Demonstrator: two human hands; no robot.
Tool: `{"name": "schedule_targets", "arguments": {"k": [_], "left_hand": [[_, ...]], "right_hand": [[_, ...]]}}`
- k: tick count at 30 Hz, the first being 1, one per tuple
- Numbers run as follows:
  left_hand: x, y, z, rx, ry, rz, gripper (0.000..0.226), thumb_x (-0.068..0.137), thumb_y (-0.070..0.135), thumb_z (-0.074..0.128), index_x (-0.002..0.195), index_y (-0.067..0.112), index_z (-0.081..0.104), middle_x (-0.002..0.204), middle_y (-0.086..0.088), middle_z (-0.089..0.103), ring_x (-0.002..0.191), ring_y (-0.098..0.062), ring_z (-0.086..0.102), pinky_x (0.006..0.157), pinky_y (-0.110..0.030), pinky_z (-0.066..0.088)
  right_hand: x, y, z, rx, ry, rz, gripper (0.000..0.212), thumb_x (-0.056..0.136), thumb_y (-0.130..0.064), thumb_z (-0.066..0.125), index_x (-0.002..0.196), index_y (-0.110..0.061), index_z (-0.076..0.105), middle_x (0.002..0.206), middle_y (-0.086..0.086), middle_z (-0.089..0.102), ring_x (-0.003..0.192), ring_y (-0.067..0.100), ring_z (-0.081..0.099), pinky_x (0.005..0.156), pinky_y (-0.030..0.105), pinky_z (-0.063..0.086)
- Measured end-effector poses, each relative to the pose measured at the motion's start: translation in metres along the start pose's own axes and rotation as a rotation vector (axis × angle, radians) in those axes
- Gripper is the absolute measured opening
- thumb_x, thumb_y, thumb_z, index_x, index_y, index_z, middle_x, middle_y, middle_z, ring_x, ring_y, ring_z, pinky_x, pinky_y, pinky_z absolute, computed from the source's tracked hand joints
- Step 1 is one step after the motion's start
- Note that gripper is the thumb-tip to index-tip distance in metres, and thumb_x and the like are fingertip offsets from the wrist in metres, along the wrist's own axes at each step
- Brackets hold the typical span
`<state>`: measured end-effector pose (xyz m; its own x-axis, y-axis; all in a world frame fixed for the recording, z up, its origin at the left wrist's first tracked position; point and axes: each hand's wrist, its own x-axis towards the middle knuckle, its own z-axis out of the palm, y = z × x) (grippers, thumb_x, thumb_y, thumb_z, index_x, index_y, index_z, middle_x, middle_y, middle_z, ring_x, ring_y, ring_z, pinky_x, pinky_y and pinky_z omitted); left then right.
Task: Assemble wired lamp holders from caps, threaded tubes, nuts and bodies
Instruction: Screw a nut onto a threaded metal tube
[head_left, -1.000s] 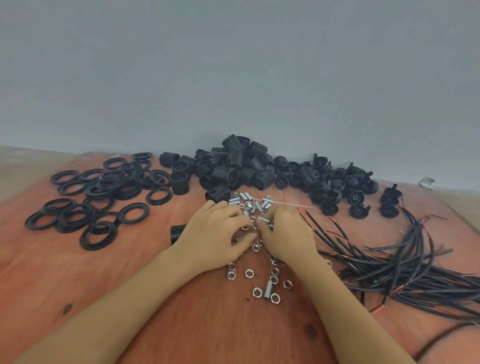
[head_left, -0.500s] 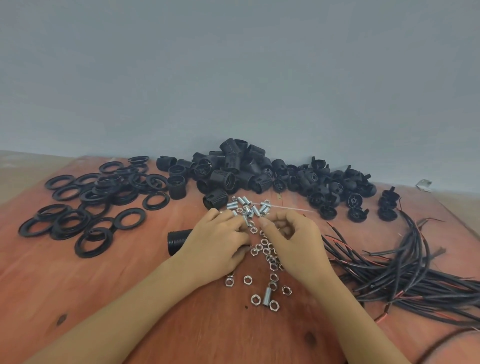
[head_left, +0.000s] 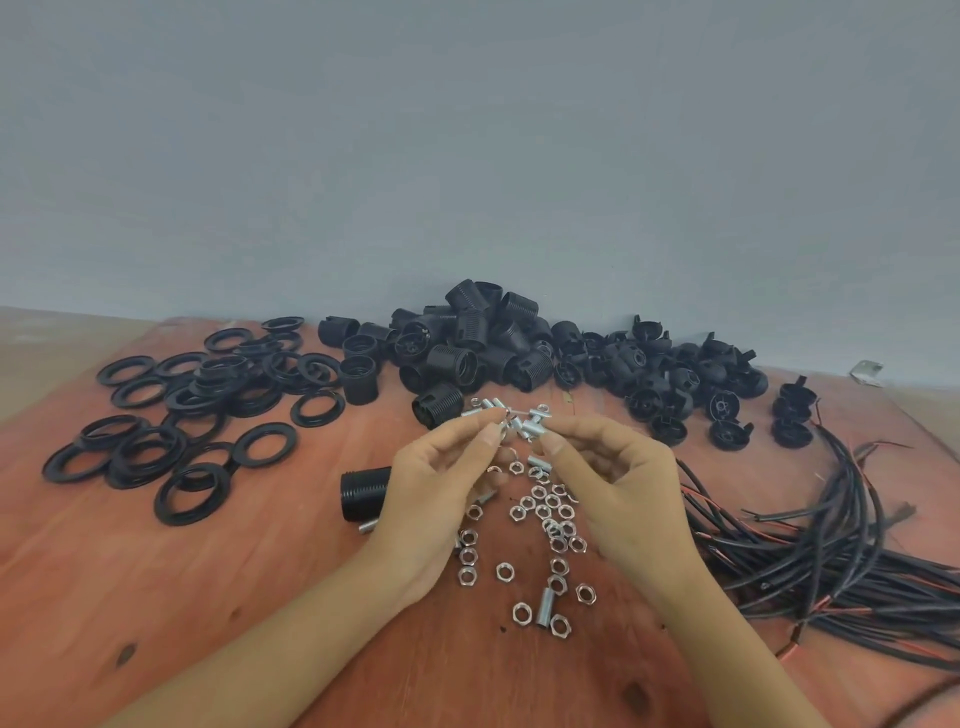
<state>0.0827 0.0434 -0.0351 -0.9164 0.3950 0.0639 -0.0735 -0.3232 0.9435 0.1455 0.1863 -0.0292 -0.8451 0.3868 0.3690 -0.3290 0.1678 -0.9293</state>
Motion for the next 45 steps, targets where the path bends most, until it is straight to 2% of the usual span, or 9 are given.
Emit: {"name": "schedule_targets", "arguments": {"k": [3, 8, 12, 18, 24, 29, 35, 40, 45], "left_hand": [[-0.001, 0.001, -0.002, -0.150, -0.040, -0.097, 0.025, 0.082, 0.019, 0.065, 0.101, 0.010, 0.077, 0.095, -0.004, 0.073, 0.081, -0.006, 0.067, 0.071, -0.018, 0.055], [-0.001, 0.002, -0.005, -0.147, -0.071, -0.087, 0.021, 0.079, 0.020, 0.067, 0.095, 0.012, 0.079, 0.091, -0.004, 0.073, 0.079, -0.007, 0.067, 0.070, -0.019, 0.055], [-0.001, 0.002, -0.006, -0.114, -0.071, -0.060, 0.025, 0.076, 0.022, 0.070, 0.096, 0.010, 0.078, 0.087, -0.005, 0.073, 0.076, -0.008, 0.067, 0.070, -0.019, 0.055], [0.000, 0.000, -0.009, -0.054, -0.060, -0.041, 0.035, 0.071, 0.030, 0.075, 0.097, 0.006, 0.077, 0.084, -0.011, 0.070, 0.070, -0.010, 0.063, 0.069, -0.022, 0.055], [0.000, 0.002, -0.008, -0.017, -0.063, -0.037, 0.033, 0.069, 0.033, 0.075, 0.091, 0.008, 0.078, 0.082, -0.011, 0.069, 0.067, -0.010, 0.061, 0.066, -0.020, 0.054], [-0.001, 0.004, -0.007, -0.009, -0.085, -0.129, 0.028, 0.071, 0.038, 0.072, 0.076, 0.011, 0.077, 0.072, -0.004, 0.067, 0.061, -0.008, 0.059, 0.061, -0.017, 0.053], [-0.001, 0.006, -0.006, -0.013, -0.096, -0.141, 0.029, 0.069, 0.040, 0.072, 0.074, 0.012, 0.077, 0.069, -0.004, 0.065, 0.059, -0.008, 0.058, 0.058, -0.017, 0.051], [-0.001, 0.007, -0.007, -0.012, -0.091, -0.183, 0.034, 0.065, 0.045, 0.073, 0.072, 0.011, 0.075, 0.065, -0.003, 0.062, 0.056, -0.007, 0.055, 0.052, -0.017, 0.050], [0.000, 0.005, -0.009, -0.002, -0.118, -0.140, 0.027, 0.066, 0.041, 0.074, 0.071, 0.015, 0.077, 0.069, -0.003, 0.066, 0.060, -0.007, 0.058, 0.058, -0.016, 0.051]], "right_hand": [[-0.004, 0.002, 0.006, -0.099, -0.029, -0.042, 0.022, 0.087, -0.012, 0.072, 0.090, -0.033, 0.073, 0.084, -0.010, 0.075, 0.076, 0.010, 0.069, 0.072, 0.021, 0.055], [-0.007, 0.008, 0.010, -0.151, -0.018, -0.071, 0.019, 0.088, -0.014, 0.071, 0.096, -0.031, 0.074, 0.089, -0.011, 0.075, 0.082, 0.016, 0.069, 0.077, 0.034, 0.057], [-0.008, 0.009, 0.011, -0.222, -0.005, -0.161, 0.025, 0.087, -0.010, 0.072, 0.097, -0.033, 0.073, 0.089, -0.016, 0.074, 0.080, 0.012, 0.068, 0.075, 0.023, 0.054], [-0.007, 0.005, 0.009, -0.393, 0.001, -0.431, 0.033, 0.085, -0.005, 0.071, 0.105, -0.032, 0.070, 0.095, -0.018, 0.070, 0.087, 0.001, 0.064, 0.077, 0.010, 0.047], [-0.004, 0.008, 0.003, -0.435, -0.017, -0.453, 0.027, 0.086, -0.008, 0.071, 0.104, -0.029, 0.072, 0.095, -0.017, 0.070, 0.086, 0.000, 0.064, 0.077, 0.009, 0.046], [-0.002, 0.013, 0.000, -0.590, -0.034, -0.578, 0.020, 0.087, -0.006, 0.070, 0.106, -0.010, 0.074, 0.098, -0.002, 0.070, 0.093, 0.009, 0.065, 0.084, 0.020, 0.051], [-0.002, 0.010, 0.000, -0.522, -0.040, -0.526, 0.018, 0.087, -0.012, 0.069, 0.104, -0.014, 0.075, 0.096, -0.006, 0.070, 0.091, 0.001, 0.063, 0.082, 0.012, 0.047], [-0.002, 0.011, -0.001, -0.638, -0.048, -0.660, 0.018, 0.087, -0.008, 0.069, 0.104, -0.006, 0.075, 0.096, 0.002, 0.070, 0.091, 0.014, 0.064, 0.083, 0.024, 0.050], [-0.003, 0.010, -0.002, -0.612, -0.054, -0.584, 0.017, 0.088, -0.011, 0.069, 0.104, -0.010, 0.075, 0.096, -0.001, 0.071, 0.091, 0.011, 0.066, 0.082, 0.021, 0.050]]}}
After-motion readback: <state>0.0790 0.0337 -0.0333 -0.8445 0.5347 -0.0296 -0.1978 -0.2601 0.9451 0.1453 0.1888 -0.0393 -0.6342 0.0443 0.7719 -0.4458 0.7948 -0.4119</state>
